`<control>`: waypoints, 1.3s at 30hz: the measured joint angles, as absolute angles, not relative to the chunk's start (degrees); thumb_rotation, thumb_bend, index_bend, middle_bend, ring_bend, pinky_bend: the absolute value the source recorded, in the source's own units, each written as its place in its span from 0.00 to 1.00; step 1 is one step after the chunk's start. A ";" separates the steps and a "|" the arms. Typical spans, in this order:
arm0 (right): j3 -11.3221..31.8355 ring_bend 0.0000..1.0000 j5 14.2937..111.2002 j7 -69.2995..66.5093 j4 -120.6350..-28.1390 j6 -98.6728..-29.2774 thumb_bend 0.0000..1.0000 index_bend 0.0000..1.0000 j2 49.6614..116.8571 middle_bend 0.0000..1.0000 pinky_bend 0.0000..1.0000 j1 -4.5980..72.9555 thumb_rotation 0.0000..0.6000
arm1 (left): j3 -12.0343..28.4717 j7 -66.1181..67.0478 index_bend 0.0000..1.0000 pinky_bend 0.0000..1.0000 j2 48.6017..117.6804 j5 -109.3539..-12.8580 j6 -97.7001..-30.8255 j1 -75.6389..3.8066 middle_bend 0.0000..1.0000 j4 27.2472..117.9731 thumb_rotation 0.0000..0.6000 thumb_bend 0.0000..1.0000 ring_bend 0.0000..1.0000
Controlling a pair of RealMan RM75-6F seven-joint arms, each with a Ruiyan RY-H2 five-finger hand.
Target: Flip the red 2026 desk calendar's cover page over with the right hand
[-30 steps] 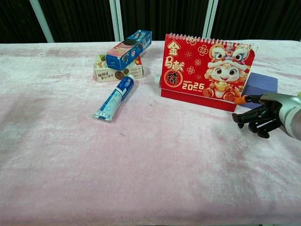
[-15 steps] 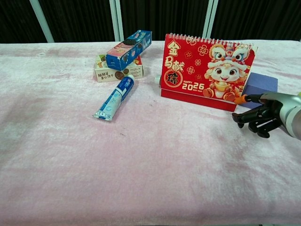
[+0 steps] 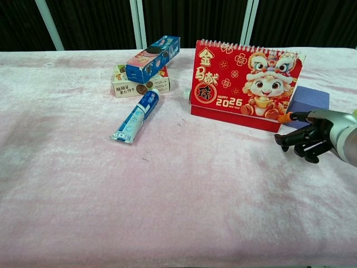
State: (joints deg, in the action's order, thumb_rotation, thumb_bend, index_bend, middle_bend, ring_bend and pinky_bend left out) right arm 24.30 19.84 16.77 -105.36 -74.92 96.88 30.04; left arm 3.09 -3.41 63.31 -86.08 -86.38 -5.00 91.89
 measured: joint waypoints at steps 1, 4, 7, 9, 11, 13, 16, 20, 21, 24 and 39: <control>24.32 0.77 19.82 16.82 -105.26 -74.88 0.45 0.00 96.91 0.68 0.86 30.09 1.00 | 3.09 -3.43 0.00 0.00 63.30 -86.07 -86.38 -4.99 0.00 91.88 1.00 0.00 0.00; 24.47 0.77 19.63 16.95 -104.70 -74.62 0.45 0.00 97.17 0.68 0.86 30.37 1.00 | 3.09 -3.53 0.00 0.00 63.26 -86.05 -86.38 -4.98 0.00 91.92 1.00 0.00 0.00; 24.66 0.77 19.45 17.35 -103.98 -74.33 0.45 0.00 97.66 0.68 0.86 30.96 1.00 | 3.09 -3.61 0.00 0.00 63.20 -86.04 -86.35 -4.98 0.00 91.95 1.00 0.00 0.00; 24.89 0.77 19.34 17.64 -103.64 -74.20 0.45 0.00 98.06 0.68 0.86 31.43 1.00 | 3.09 -3.69 0.00 0.00 63.18 -86.04 -86.34 -4.98 0.00 91.96 1.00 0.00 0.00; 25.08 0.77 19.36 17.90 -103.44 -74.16 0.45 0.00 98.36 0.68 0.86 31.84 1.00 | 3.08 -3.78 0.00 0.00 63.15 -86.10 -86.38 -4.97 0.00 91.96 1.00 0.00 0.00; 25.40 0.77 19.45 18.36 -103.18 -74.28 0.45 0.00 98.84 0.68 0.86 32.49 1.00 | 3.01 -3.91 0.00 0.00 63.10 -86.21 -86.37 -4.97 0.00 91.97 1.00 0.00 0.00; 25.92 0.77 19.65 19.04 -102.99 -74.88 0.45 0.00 99.56 0.68 0.86 33.40 1.00 | 2.98 -4.13 0.00 0.00 63.03 -86.24 -86.32 -4.98 0.00 91.97 1.00 0.00 0.00; 26.11 0.77 20.27 19.58 -103.70 -75.41 0.45 0.00 99.92 0.68 0.86 33.95 1.00 | 3.01 -4.34 0.00 0.00 62.97 -86.24 -86.26 -5.02 0.00 91.96 1.00 0.00 0.00; 26.13 0.77 20.49 19.69 -104.03 -75.57 0.46 0.00 99.96 0.68 0.86 34.06 1.00 | 3.00 -4.38 0.00 0.00 62.96 -86.25 -86.24 -5.02 0.00 91.97 1.00 0.00 0.00; 26.10 0.77 21.37 19.84 -105.43 -76.00 0.46 0.00 99.92 0.68 0.86 34.19 1.00 | 2.94 -4.57 0.00 0.00 62.90 -86.33 -86.26 -4.99 0.00 92.04 1.00 0.00 0.00; 25.30 0.66 39.24 22.05 -116.64 -82.78 0.47 0.33 96.98 0.58 0.72 34.91 1.00 | 2.80 -4.72 0.00 0.00 62.96 -86.58 -86.31 -4.97 0.00 92.22 1.00 0.00 0.00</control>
